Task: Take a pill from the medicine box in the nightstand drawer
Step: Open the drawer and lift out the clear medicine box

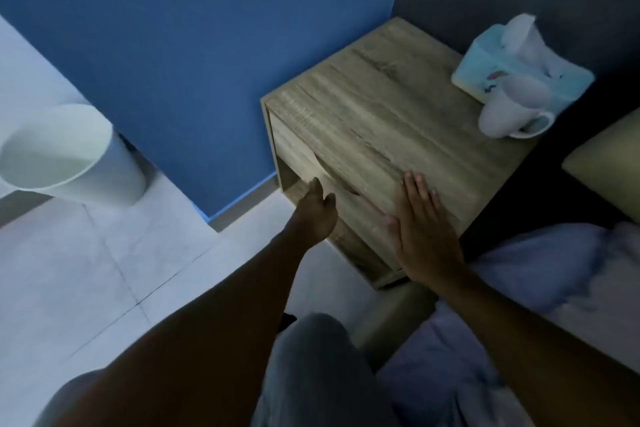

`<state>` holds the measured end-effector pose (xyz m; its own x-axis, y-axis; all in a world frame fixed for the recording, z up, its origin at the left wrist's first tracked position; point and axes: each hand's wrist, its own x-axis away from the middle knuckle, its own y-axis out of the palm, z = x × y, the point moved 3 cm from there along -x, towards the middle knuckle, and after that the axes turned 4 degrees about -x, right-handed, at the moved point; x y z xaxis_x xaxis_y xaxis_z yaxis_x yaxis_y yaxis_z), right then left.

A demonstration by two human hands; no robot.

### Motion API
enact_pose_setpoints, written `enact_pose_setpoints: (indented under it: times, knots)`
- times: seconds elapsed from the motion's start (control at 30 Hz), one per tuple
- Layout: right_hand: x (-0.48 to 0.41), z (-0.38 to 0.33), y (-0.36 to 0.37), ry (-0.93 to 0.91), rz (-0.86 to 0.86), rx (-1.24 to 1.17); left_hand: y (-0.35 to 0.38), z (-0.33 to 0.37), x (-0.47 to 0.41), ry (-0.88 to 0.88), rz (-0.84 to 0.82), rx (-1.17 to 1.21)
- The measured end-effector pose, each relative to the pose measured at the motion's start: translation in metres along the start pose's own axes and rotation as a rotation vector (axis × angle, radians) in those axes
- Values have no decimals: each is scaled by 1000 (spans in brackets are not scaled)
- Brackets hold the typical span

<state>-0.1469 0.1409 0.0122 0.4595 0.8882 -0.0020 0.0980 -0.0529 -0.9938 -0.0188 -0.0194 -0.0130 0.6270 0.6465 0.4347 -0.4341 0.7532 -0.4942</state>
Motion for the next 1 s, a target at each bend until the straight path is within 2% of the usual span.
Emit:
enact_pose_setpoints:
  times: [0.2,0.43,0.63,0.77,1.0]
  knots:
    - [-5,3,6,-4,38,22,22,11,-33,52,135,225]
    - [-7,5,10,-14,78,21,36,13,-39,109,162,408]
    - [-7,6,10,0,57,3,26,6,-22,39,134,390]
    - [-8,5,8,-1,36,-12,14,-21,-1,-21,92,429]
    - [-7,4,3,-3,47,0,-10,-65,42,-98,121,386]
